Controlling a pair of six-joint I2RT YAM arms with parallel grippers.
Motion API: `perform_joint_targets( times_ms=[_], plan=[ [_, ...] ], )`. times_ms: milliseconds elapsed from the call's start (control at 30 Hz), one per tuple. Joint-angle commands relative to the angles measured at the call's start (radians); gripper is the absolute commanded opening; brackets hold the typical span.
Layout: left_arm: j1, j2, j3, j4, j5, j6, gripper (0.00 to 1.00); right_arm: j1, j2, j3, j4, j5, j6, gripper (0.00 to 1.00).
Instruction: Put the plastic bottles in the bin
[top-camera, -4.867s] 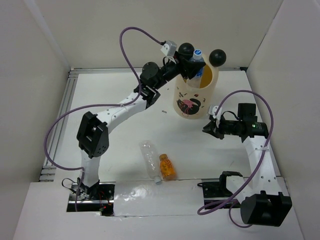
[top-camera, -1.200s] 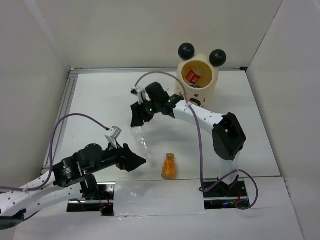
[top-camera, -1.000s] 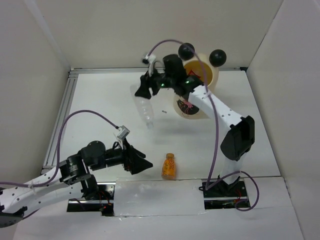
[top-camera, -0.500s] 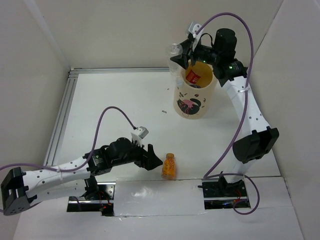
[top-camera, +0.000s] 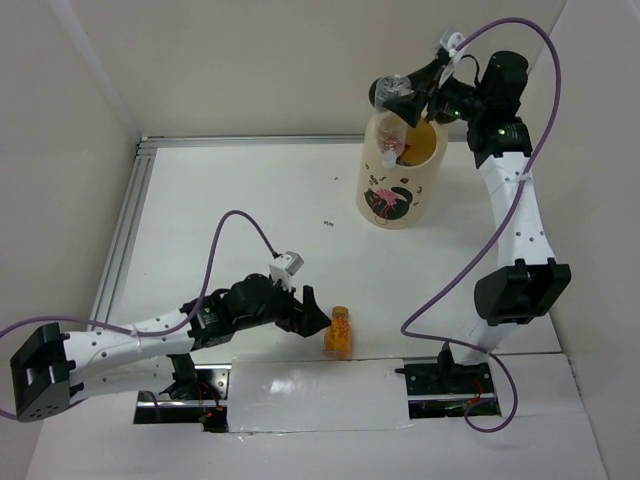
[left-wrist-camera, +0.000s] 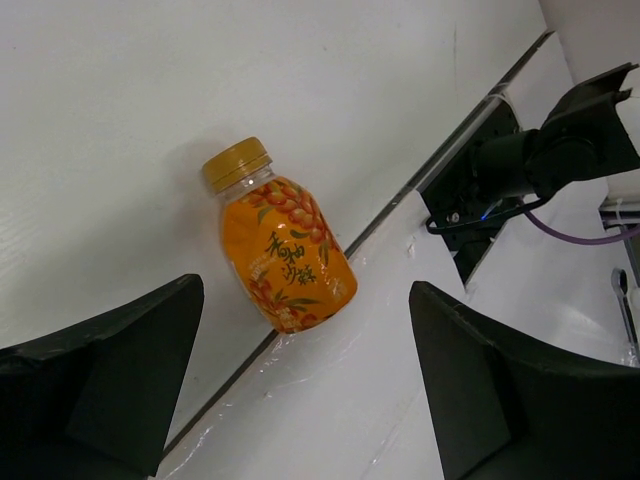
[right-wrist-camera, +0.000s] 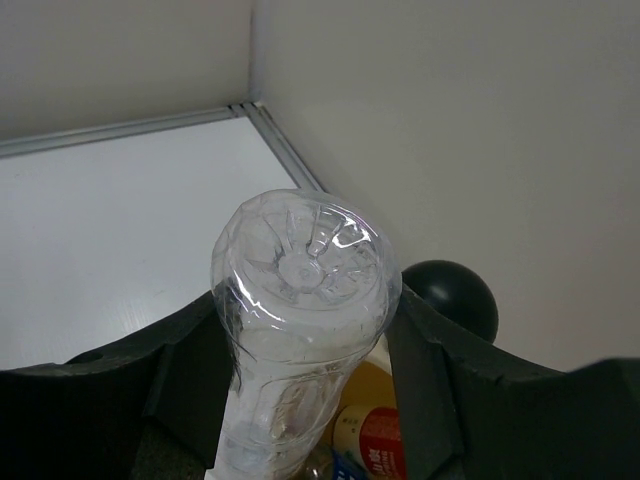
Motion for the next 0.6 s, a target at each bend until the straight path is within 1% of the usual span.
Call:
perform_joint_targets(
  times_ms=[0,33,167,267,333,400,500,567],
  plan=[
    [-0.005,0.02,0.035,0.042,-0.031,0.016,0.97,-0.015,-0.086,0.061,0.166,-0.112,0.167,0.0],
    [-0.005,0.032,0.025,0.059,-0.031,0.016,0.97,-0.015,-0.086,0.061,0.166,-0.112,0.167,0.0],
    [-0.005,0.075,0.024,0.08,-0.04,0.007,0.97,-0.015,-0.108,0.043,0.176,0.017,0.09,0.0],
    [-0.005,0.095,0.024,0.1,-0.068,0.007,0.97,-0.038,-0.108,-0.06,0.229,0.089,0.02,0.0],
    [-0.005,0.106,0.034,0.109,-0.091,0.007,0.97,-0.051,-0.108,-0.152,0.312,0.139,0.001,0.0],
    [-0.005,0.118,0.043,0.109,-0.113,0.028,0.98,-0.061,-0.095,-0.207,0.366,0.167,-0.009,0.0],
    [-0.005,0.149,0.063,0.1,-0.122,0.037,0.98,-0.061,-0.071,-0.22,0.343,0.167,-0.031,0.0],
    [-0.005,0.175,0.072,0.1,-0.133,0.047,0.98,-0.061,-0.062,-0.26,0.334,0.158,-0.045,0.0]
  ],
)
